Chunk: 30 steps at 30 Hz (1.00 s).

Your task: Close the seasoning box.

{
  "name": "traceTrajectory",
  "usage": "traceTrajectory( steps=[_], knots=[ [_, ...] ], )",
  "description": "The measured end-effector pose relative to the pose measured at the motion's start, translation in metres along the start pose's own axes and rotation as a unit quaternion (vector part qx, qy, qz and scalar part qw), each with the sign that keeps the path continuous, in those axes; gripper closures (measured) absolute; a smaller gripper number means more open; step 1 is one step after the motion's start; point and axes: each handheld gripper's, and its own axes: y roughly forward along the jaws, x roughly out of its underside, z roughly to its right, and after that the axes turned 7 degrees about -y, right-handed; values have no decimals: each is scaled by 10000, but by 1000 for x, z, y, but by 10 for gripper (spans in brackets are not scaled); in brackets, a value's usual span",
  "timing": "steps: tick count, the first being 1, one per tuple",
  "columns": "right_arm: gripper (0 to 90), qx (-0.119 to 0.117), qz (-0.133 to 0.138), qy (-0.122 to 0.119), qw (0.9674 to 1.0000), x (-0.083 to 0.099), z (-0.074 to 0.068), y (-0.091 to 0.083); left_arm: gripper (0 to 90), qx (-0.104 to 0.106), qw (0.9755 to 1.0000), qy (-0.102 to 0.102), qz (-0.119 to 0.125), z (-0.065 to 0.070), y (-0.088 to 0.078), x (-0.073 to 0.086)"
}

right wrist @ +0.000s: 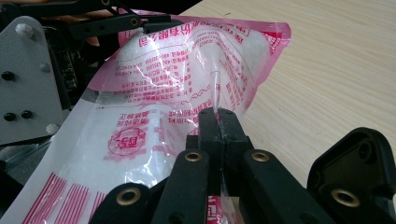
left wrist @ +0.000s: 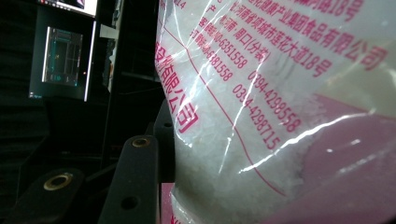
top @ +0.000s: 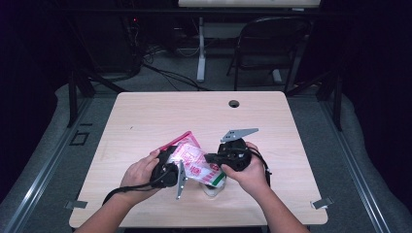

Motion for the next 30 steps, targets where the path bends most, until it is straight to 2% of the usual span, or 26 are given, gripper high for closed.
traceTrajectory(
  steps=[8, 14, 19, 30],
  knots=[
    [900, 33, -43, -3, 10000, 2, 2, 1, 623, -46, 10000, 57, -25, 4, 0, -2],
    [900, 225, -118, -121, 9996, 3, 1, 1, 627, -102, 9998, 183, 1, 6, -1, -2],
    [900, 369, -182, -197, 9990, 4, 1, 4, 632, -203, 9989, 415, 14, 11, -3, -2],
    [900, 427, -233, -200, 9986, 4, 1, 9, 639, -325, 9974, 646, -61, 16, -6, 0]
  ],
)
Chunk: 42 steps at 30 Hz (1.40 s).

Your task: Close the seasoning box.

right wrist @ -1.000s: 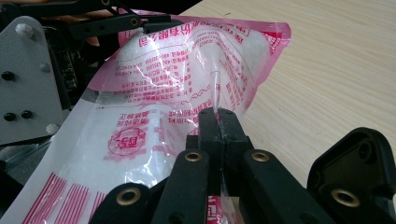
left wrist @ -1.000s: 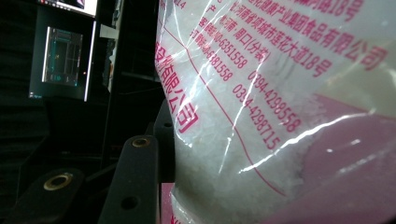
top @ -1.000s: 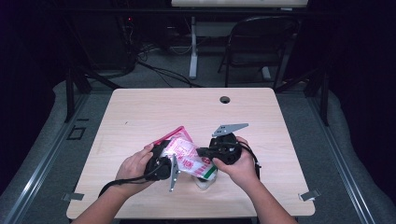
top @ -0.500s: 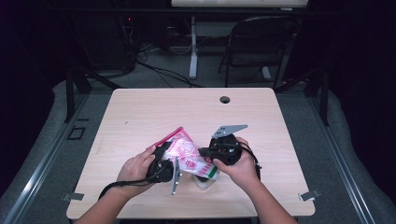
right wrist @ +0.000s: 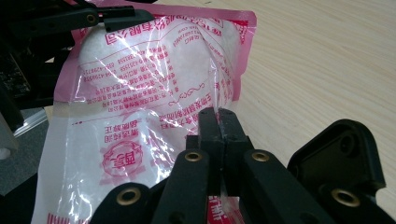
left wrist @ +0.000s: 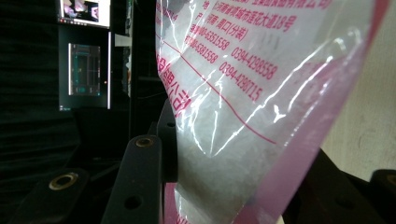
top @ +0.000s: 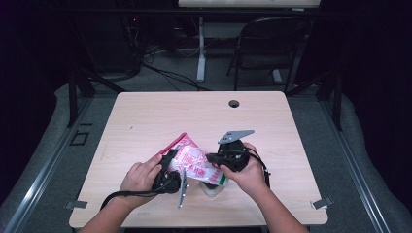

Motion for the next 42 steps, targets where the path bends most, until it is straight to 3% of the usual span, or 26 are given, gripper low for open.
traceTrajectory(
  steps=[12, 30, 42],
  knots=[
    [900, 14, 33, 5, 10000, 0, -1, 3, 641, -229, 9994, 243, -27, 3, -2, 1],
    [900, -13, 41, 32, 10000, 1, -1, 3, 643, -233, 9985, 480, -85, 1, -4, -1],
    [900, -53, 122, 59, 9999, -1, -1, 2, 644, -415, 9964, 728, -93, -3, -7, -2]
  ],
)
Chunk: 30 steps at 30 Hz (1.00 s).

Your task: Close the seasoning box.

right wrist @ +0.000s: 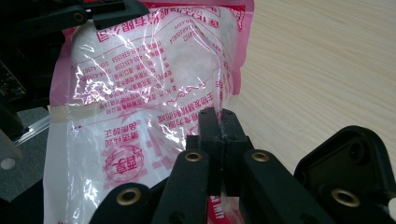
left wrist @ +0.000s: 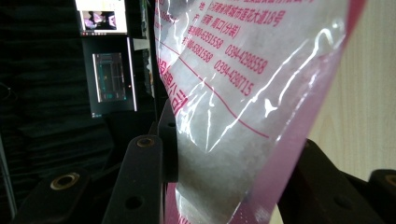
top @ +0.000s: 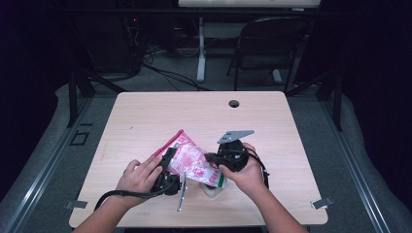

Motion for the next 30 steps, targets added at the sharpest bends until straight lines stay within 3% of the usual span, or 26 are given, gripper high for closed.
traceTrajectory(
  steps=[6, 9, 10, 11, 21, 25, 30],
  knots=[
    [900, 17, 22, 7, 10000, 0, -1, 1, 645, -134, 9998, 138, 70, 0, 1, 0],
    [900, 6, 5, -21, 10000, 0, -1, 1, 645, -35, 9998, 205, -45, -1, -1, -1],
    [900, 4, 16, -16, 10000, 0, -1, 1, 645, -112, 9997, 216, 33, 0, 0, 0],
    [900, 8, 16, -17, 10000, 0, -1, 1, 645, -89, 9995, 304, -28, -2, -1, -2],
    [900, 23, 1, -4, 10000, 2, -1, 1, 648, -40, 9991, 416, -68, -2, -1, -3],
    [900, 28, 11, -4, 10000, 2, -1, 2, 648, -146, 9989, 447, 11, -1, -1, -3],
    [900, 28, 10, -11, 10000, 2, -1, 2, 650, -61, 9986, 518, -78, -3, -2, -4]
  ],
)
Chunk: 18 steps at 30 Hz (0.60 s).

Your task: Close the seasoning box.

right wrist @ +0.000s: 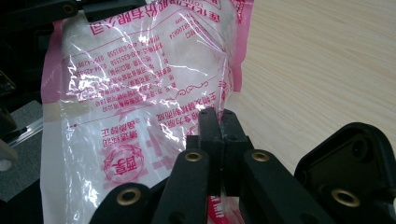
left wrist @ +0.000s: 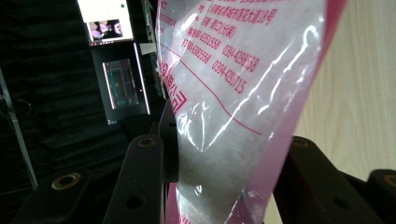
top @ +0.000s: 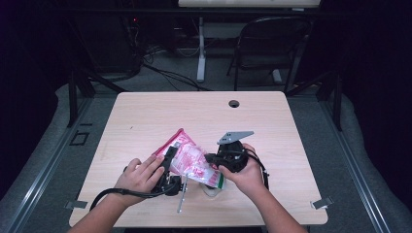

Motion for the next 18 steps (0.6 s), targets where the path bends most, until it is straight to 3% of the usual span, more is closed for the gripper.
traceTrajectory(
  steps=[7, 11, 18],
  knots=[
    [900, 18, 28, 7, 10000, 0, 0, -1, 652, -21, 9999, 164, -22, -3, -1, -2],
    [900, 0, 60, 11, 10000, 1, 0, -2, 654, -57, 9999, 83, -2, -4, -1, -2],
    [900, -36, 54, 21, 10000, 2, 0, -1, 659, -108, 9998, 136, -13, -4, -1, -2]
  ],
)
